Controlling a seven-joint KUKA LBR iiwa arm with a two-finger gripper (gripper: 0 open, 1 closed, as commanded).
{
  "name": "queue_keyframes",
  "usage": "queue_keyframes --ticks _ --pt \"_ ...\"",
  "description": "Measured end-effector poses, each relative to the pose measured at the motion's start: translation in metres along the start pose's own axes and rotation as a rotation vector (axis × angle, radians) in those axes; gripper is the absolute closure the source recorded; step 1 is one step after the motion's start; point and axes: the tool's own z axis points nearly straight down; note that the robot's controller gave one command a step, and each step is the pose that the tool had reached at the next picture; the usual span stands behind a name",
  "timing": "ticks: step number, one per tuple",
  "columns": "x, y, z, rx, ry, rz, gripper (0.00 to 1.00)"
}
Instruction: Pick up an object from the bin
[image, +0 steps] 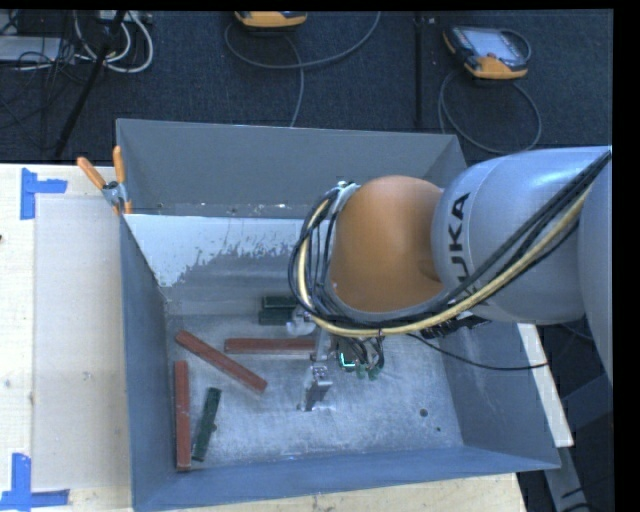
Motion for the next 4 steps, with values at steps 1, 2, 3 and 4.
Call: queue_keyframes --ticks 1,2,3,4 --pt "-0.002 0.0 -0.004 -0.001 -0.007 0.003 0.0" --pt "-0.059 -0.003 0.087 -0.008 -0.032 0.036 1.0" --pt "-0.055 -0.002 0.092 -0.006 -0.02 0.035 0.0" --pt "-0.055 -0.002 0.091 -0.006 -0.021 0.035 0.0"
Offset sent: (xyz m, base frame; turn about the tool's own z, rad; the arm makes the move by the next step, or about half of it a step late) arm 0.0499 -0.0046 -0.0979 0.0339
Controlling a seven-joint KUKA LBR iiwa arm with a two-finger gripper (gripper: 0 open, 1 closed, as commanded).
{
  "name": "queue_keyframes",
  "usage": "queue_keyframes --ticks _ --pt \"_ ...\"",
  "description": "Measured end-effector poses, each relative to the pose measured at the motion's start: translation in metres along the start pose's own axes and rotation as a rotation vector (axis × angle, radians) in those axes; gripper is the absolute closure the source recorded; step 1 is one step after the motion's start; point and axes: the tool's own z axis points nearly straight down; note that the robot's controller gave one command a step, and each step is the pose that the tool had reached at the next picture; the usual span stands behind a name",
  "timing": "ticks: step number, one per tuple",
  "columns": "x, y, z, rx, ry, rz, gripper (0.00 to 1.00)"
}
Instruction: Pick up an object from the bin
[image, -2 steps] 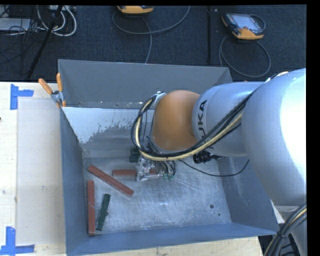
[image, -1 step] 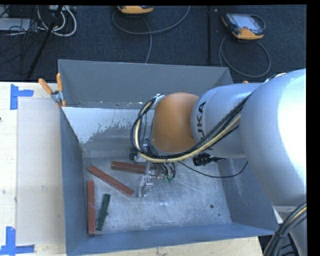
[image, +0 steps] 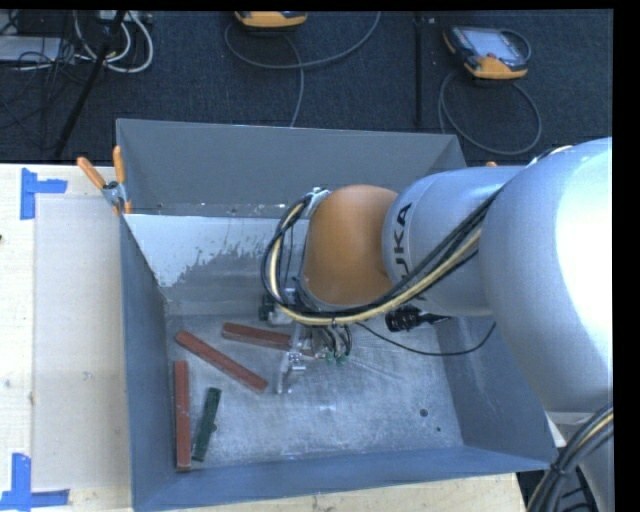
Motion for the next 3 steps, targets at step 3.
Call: queue_keyframes --ticks 3 --pt "-0.037 0.007 -0.162 0.004 0.007 -0.058 1.0"
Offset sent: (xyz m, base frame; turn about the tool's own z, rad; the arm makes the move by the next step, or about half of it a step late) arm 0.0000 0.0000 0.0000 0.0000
